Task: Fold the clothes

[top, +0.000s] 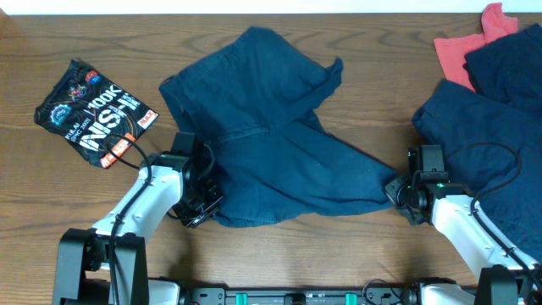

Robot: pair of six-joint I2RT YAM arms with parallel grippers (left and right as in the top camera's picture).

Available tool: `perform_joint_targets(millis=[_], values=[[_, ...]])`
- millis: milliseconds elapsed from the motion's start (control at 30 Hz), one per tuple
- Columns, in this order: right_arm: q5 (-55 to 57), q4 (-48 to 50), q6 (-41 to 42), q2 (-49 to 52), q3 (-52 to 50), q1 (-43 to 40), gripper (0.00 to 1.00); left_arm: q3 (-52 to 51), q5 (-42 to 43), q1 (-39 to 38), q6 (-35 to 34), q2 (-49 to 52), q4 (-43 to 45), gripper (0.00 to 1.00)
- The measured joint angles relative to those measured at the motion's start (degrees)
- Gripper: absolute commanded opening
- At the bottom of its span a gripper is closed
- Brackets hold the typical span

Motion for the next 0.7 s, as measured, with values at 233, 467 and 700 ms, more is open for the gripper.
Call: perform_joint_targets(millis=[233, 467, 700], values=[[-0.39, -4.22, -2.93, -0.04, 1.27, -0.07, 0.01, 0.00, 1.64, 0.00, 4.20, -0.33, -3.15, 0.06], [2.23, -23.10, -8.85, -4.59, 15.91, -5.25, 0.01, 0.79, 8.98, -0.68, 12.09, -8.76, -8.55, 0.06], [2.95, -35.06, -17.44, -9.94, 39.19, -14.21, 0.01, 7.10, 12.83, -11.13, 19.34, -25.49, -13.31, 0.06]])
